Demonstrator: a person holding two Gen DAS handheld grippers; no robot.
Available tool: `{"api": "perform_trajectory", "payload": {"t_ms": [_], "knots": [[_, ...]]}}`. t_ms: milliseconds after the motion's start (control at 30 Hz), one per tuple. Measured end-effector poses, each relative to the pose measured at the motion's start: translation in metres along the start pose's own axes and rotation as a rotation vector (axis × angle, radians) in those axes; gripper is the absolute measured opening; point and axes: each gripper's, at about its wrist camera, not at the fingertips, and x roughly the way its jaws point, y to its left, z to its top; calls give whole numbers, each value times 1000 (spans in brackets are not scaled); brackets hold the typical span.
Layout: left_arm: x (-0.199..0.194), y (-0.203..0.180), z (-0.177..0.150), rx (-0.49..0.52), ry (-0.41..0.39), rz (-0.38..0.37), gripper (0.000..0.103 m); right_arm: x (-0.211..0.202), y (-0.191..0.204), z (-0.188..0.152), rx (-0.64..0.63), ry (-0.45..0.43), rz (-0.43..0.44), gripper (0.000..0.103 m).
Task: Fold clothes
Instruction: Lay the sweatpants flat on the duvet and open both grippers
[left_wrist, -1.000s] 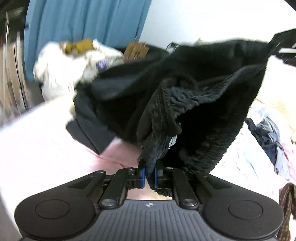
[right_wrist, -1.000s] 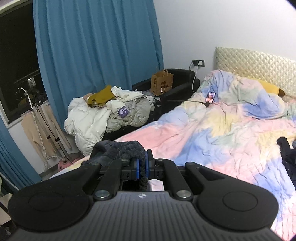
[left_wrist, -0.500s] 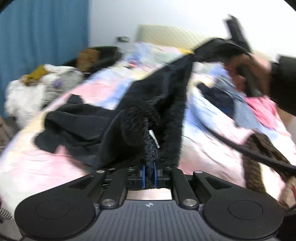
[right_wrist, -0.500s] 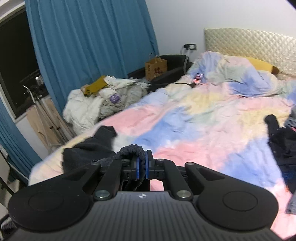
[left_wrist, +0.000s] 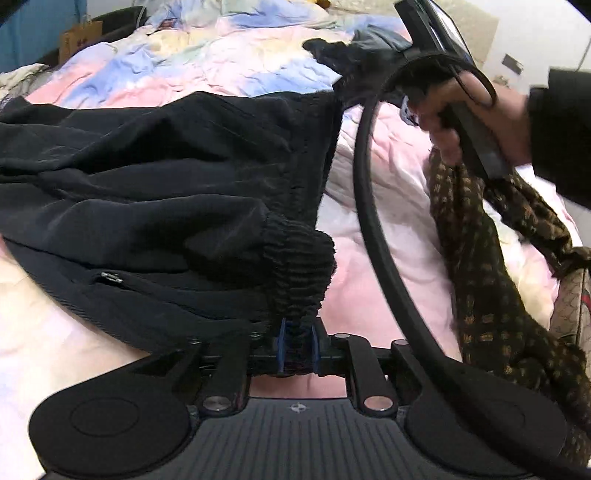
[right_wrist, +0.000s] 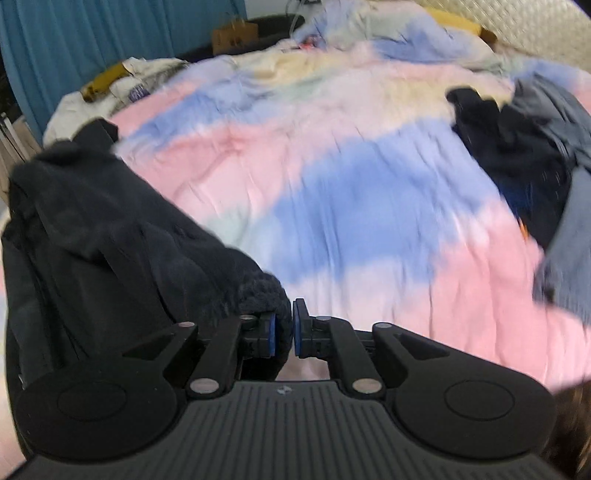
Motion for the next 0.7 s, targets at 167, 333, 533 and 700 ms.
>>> {"api": "perform_trajectory", "payload": {"t_ms": [167, 333, 533, 700], "knots": [[-18, 3, 6, 28, 7, -96, 36, -40, -3, -19, 76, -26, -10, 24], [-57, 7, 10, 26, -15, -128, 56, -97, 15, -11, 67, -89, -26, 25], [-120, 43, 13, 18, -85, -120, 60, -159, 71, -7, 63, -154, -77, 25], [-168, 99, 12, -4, -140, -94, 60, -198, 140, -11, 86, -197, -111, 25]]}}
